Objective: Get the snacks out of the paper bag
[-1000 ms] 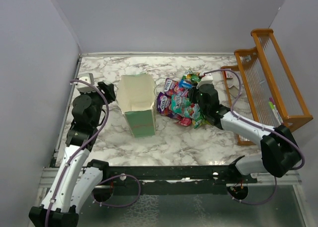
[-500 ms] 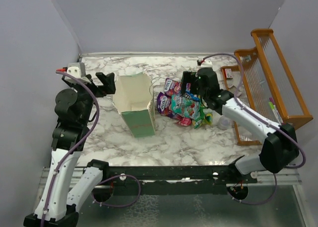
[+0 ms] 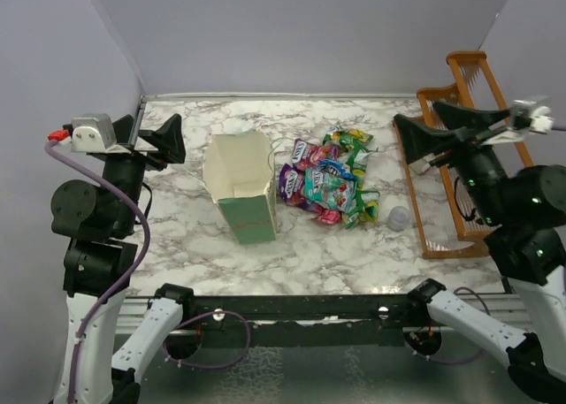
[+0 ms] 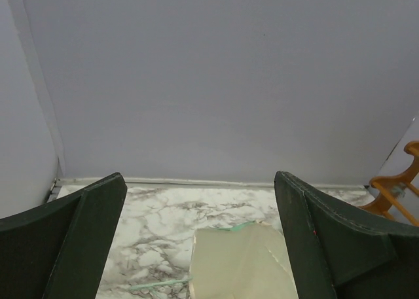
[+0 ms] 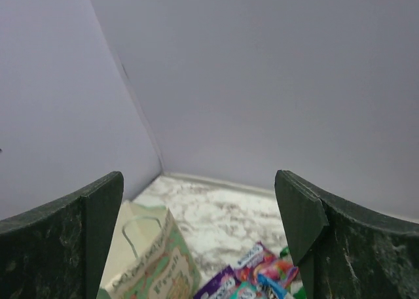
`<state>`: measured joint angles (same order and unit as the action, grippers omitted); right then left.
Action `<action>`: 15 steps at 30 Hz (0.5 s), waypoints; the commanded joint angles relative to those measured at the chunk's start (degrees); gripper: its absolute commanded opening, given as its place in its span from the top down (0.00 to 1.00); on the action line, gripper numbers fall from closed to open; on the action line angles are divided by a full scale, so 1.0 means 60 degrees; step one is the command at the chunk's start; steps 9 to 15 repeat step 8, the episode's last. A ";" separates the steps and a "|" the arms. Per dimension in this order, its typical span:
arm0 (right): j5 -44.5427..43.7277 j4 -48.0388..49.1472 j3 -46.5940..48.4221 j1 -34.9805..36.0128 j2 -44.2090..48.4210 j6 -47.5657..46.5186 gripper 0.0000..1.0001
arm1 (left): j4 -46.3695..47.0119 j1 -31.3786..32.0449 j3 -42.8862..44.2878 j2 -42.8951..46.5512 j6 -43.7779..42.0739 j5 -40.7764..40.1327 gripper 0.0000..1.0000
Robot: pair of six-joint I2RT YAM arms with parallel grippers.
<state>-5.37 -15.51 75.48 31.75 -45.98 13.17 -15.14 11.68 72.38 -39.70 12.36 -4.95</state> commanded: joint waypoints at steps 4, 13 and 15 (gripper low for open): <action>-0.0419 -0.0566 0.1165 -0.0047 0.0183 -0.0990 0.01 | 0.0311 -0.0032 0.0242 -0.0025 -0.0208 0.0078 0.01; -0.1045 -0.0863 0.1187 -0.0047 0.0216 -0.1134 0.01 | 0.0415 -0.0029 -0.0102 0.0096 -0.0092 0.0056 0.01; -0.1045 -0.0863 0.1187 -0.0047 0.0216 -0.1134 0.01 | 0.0415 -0.0029 -0.0102 0.0096 -0.0092 0.0056 0.01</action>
